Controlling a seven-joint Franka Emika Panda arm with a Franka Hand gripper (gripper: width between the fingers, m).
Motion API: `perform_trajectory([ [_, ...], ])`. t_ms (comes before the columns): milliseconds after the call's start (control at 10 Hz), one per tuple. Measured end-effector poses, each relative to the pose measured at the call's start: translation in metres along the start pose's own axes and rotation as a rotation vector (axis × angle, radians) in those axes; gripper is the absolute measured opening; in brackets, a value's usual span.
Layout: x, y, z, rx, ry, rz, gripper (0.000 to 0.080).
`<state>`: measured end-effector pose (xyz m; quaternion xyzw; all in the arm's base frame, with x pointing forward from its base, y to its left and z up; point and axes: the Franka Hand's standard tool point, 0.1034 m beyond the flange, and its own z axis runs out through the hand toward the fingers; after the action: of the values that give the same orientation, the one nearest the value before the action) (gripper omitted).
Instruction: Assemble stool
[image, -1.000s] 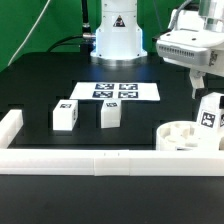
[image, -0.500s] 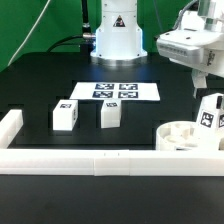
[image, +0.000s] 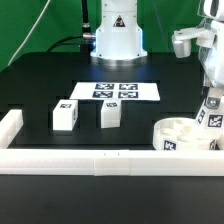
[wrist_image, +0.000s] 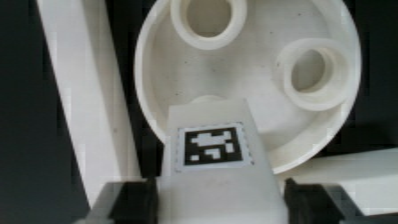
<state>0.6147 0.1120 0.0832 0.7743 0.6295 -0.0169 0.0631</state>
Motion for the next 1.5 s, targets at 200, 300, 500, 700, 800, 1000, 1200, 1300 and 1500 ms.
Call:
perform_trajectory([
  [200,0.000,0.000,-0.001,0.002,-0.001,0.152,0.0338],
  [300,-0.002,-0.003,-0.002,0.024,-0.010,0.259,0.0338],
  [500,-0.002,-0.007,-0.004,0.108,-0.019,0.498,0.0338],
  [700,-0.001,-0.011,-0.001,0.158,-0.030,0.700,0.0338],
  [800,-0.001,-0.011,0.000,0.165,-0.035,0.787,0.0338],
  [1000,0.001,-0.005,0.001,0.115,-0.004,0.904,0.0338],
  [1200,-0.002,-0.006,0.001,0.100,-0.021,1.079,0.0338],
  [1300,-0.002,-0.005,0.001,0.078,-0.026,1.141,0.0338],
  [1500,-0.005,-0.004,0.001,0.063,-0.036,1.250,0.0339],
])
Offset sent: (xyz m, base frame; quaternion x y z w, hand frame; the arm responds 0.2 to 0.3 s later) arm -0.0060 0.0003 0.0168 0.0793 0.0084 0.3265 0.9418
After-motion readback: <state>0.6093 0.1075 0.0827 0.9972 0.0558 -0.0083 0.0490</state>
